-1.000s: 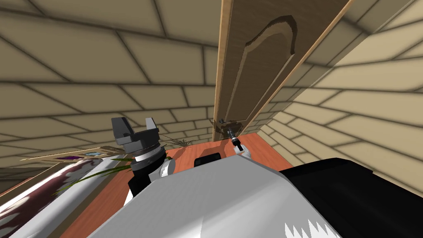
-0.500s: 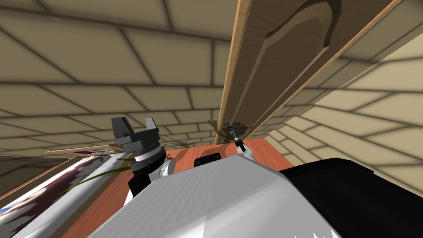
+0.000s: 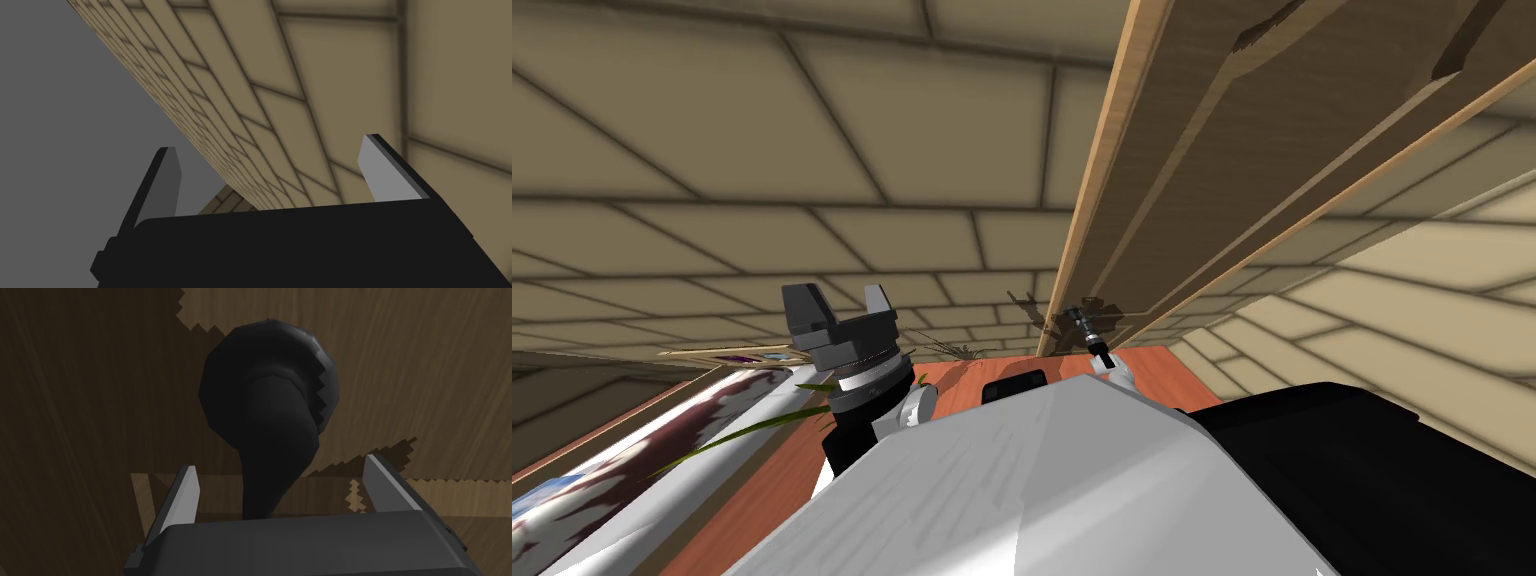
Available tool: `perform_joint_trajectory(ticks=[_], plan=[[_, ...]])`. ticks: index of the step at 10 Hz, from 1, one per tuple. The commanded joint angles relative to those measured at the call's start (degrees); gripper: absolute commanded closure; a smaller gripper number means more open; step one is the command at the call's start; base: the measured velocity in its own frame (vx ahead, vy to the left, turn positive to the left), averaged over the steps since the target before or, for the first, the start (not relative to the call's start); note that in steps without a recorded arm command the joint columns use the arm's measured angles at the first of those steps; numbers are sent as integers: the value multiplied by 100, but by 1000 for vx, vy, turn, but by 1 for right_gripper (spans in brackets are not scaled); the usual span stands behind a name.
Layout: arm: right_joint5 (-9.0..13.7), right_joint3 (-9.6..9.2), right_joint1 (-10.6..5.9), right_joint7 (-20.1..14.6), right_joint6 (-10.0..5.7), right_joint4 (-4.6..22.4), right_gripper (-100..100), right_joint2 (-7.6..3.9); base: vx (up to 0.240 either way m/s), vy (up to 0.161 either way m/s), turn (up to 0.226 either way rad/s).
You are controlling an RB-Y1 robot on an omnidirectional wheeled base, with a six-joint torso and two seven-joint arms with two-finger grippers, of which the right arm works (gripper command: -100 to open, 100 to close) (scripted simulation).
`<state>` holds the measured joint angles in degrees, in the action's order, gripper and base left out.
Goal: Pull the door open
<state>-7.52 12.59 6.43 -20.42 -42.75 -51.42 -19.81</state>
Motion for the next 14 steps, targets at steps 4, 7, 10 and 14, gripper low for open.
perform_joint_trajectory(ticks=[4,7,10,14], plan=[[0,0,0,0,0,0,100,0,3,-2,0],[0,0,0,0,0,0,100,0,-3,0,1],[-62,-70,163,-182,-205,7,100,-128,-146,-43,119],[-151,-167,384,-431,-512,0,100,-311,-186,-45,116]])
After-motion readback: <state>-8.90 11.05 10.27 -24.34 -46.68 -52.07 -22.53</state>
